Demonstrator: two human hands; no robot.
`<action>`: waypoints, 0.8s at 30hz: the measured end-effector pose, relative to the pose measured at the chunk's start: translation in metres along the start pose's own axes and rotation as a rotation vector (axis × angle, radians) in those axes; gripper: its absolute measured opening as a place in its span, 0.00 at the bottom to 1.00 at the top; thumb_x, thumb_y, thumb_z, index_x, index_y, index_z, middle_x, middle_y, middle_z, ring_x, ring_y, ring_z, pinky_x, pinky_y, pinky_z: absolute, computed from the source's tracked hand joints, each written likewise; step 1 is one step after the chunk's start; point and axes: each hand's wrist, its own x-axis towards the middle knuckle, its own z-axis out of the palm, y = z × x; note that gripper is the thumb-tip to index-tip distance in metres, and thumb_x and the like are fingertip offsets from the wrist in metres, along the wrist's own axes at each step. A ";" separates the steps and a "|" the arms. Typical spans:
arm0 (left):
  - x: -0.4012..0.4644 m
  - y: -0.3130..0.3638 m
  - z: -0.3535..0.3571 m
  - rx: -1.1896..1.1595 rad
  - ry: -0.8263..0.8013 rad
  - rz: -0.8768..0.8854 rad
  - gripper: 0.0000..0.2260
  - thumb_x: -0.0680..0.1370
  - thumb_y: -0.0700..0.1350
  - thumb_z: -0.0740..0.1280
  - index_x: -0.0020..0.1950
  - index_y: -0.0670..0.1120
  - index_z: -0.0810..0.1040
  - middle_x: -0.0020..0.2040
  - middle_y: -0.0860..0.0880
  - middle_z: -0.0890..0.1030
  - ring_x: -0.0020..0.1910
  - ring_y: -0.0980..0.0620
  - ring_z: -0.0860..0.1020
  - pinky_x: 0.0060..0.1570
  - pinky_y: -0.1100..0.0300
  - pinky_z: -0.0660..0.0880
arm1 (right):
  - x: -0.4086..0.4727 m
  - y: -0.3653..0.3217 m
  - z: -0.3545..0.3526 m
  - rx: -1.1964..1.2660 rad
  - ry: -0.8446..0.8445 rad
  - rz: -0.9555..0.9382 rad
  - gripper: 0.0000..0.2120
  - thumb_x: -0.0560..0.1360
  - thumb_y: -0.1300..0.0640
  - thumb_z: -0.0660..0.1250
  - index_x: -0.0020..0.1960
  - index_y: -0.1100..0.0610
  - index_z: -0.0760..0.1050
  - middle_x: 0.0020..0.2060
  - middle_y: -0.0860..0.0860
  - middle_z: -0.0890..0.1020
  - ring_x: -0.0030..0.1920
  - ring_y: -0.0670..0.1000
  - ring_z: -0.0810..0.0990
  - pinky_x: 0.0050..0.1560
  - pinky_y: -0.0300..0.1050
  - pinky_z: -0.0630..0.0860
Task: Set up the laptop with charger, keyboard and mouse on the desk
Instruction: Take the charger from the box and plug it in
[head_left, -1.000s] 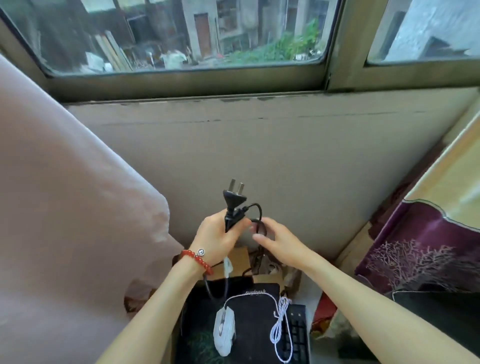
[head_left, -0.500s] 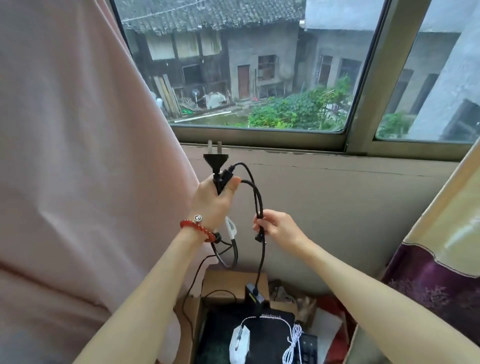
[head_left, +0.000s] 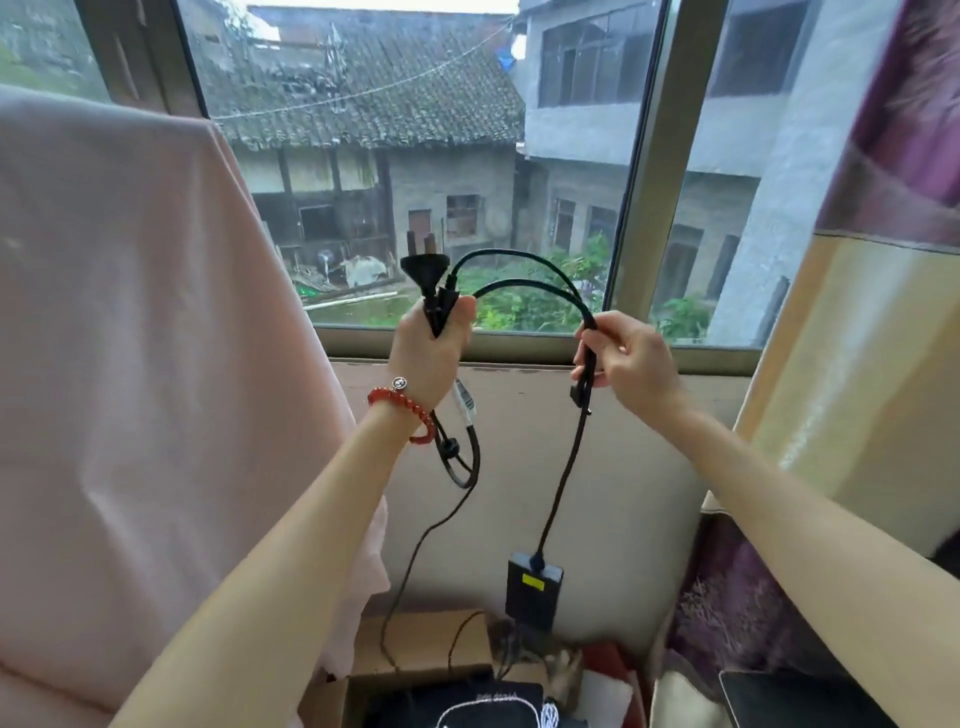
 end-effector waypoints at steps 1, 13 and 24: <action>0.011 0.016 0.009 -0.015 -0.015 0.036 0.12 0.78 0.46 0.61 0.34 0.49 0.69 0.27 0.52 0.70 0.23 0.62 0.67 0.27 0.69 0.66 | 0.002 -0.015 -0.015 -0.020 0.055 -0.039 0.10 0.78 0.66 0.57 0.41 0.58 0.72 0.31 0.56 0.75 0.29 0.54 0.77 0.34 0.48 0.80; 0.057 0.206 0.126 -0.363 -0.144 0.358 0.15 0.78 0.46 0.61 0.31 0.50 0.69 0.27 0.51 0.72 0.26 0.55 0.69 0.29 0.61 0.66 | -0.039 -0.170 -0.170 -0.374 0.624 -0.308 0.09 0.79 0.62 0.56 0.41 0.56 0.72 0.27 0.50 0.73 0.25 0.49 0.73 0.33 0.48 0.73; -0.046 0.383 0.233 -0.512 -0.378 0.494 0.13 0.78 0.49 0.60 0.33 0.49 0.68 0.28 0.51 0.71 0.26 0.53 0.68 0.30 0.59 0.66 | -0.194 -0.297 -0.323 -0.833 0.993 -0.270 0.10 0.77 0.59 0.57 0.40 0.57 0.73 0.26 0.49 0.73 0.30 0.57 0.76 0.40 0.56 0.75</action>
